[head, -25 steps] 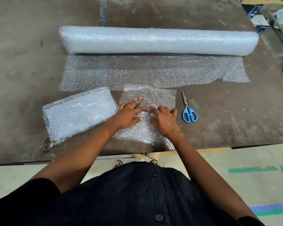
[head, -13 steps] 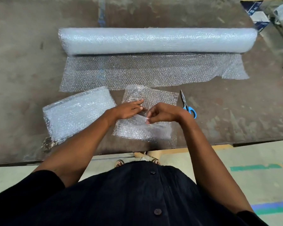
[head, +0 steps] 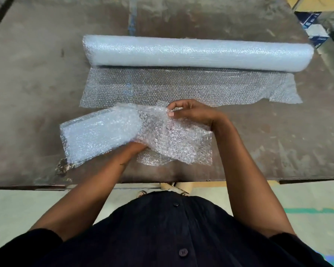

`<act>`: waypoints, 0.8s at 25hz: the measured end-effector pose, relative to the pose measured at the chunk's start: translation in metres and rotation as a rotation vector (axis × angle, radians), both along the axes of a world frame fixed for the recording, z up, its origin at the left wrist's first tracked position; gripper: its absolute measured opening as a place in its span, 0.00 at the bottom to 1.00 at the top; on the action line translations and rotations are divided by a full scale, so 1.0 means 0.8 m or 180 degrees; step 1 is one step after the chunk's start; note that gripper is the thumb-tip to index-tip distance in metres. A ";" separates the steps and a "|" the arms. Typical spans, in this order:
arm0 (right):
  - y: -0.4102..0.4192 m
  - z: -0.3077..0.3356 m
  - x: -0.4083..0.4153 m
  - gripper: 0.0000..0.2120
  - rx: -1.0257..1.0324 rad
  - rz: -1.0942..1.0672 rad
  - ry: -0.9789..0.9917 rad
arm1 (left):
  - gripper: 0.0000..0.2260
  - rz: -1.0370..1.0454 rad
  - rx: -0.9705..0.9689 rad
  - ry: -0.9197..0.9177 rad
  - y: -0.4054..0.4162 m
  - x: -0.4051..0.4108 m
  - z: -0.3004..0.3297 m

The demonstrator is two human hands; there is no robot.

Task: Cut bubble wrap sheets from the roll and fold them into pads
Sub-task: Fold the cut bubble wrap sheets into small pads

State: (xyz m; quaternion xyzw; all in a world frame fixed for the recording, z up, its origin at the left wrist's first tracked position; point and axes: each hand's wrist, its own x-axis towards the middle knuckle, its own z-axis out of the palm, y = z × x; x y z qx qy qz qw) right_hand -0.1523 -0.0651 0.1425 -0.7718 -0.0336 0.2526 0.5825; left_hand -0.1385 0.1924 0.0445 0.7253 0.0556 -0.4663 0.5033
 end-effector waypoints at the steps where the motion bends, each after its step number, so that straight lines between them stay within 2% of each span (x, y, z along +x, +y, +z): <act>1: 0.010 -0.016 0.012 0.11 -0.0165 -0.0049 0.0027 | 0.16 0.0231 -0.0193 0.0011 0.012 -0.016 0.025; 2: 0.019 -0.032 0.024 0.11 -0.0332 -0.0098 0.0030 | 0.10 0.0845 -0.0530 -0.0145 0.026 -0.001 0.003; 3: 0.030 -0.045 0.035 0.11 -0.0489 -0.0093 0.0011 | 0.09 0.1251 -0.0885 0.0112 0.037 0.001 0.017; 4: 0.042 -0.053 0.045 0.11 -0.0619 -0.0068 0.0008 | 0.19 0.1621 -0.0886 0.0103 0.061 0.015 0.014; 5: 0.052 -0.061 0.053 0.11 -0.0711 0.0021 -0.0033 | 0.34 0.1894 -0.0747 -0.0041 0.088 0.031 -0.001; 6: 0.063 -0.064 0.060 0.11 -0.0772 0.0157 -0.0103 | 0.44 0.1973 -0.0895 -0.0209 0.114 0.058 -0.029; 7: 0.079 -0.063 0.068 0.11 -0.0831 0.0309 -0.0163 | 0.47 0.1866 -0.1067 -0.0274 0.139 0.070 -0.023; 9: 0.113 -0.060 0.085 0.14 -0.0776 0.0390 -0.0197 | 0.42 0.1447 -0.0879 -0.0633 0.166 0.062 0.034; 11: 0.147 -0.061 0.106 0.16 -0.0606 0.0283 -0.0088 | 0.29 0.0985 -0.0483 -0.1061 0.195 0.063 0.044; 13: 0.168 -0.069 0.128 0.20 -0.0583 0.0225 0.0079 | 0.12 0.1151 -0.0226 -0.1493 0.221 0.063 0.032; 14: 0.172 -0.072 0.135 0.23 -0.0620 0.0196 0.0149 | 0.09 0.1436 -0.0290 -0.1534 0.235 0.063 0.018; 16: 0.175 -0.086 0.147 0.23 -0.0638 0.0099 0.0178 | 0.08 0.1902 -0.0392 -0.1525 0.259 0.060 0.006; 17: 0.177 -0.094 0.151 0.18 -0.0572 -0.0056 0.0219 | 0.09 0.2064 -0.0315 -0.1547 0.270 0.064 -0.001; 19: 0.186 -0.105 0.153 0.10 -0.0442 -0.0359 0.0294 | 0.09 0.2238 0.0013 -0.1677 0.286 0.075 -0.015; 20: 0.191 -0.112 0.154 0.10 -0.0468 -0.0450 0.0287 | 0.09 0.2284 0.0180 -0.1752 0.289 0.081 -0.018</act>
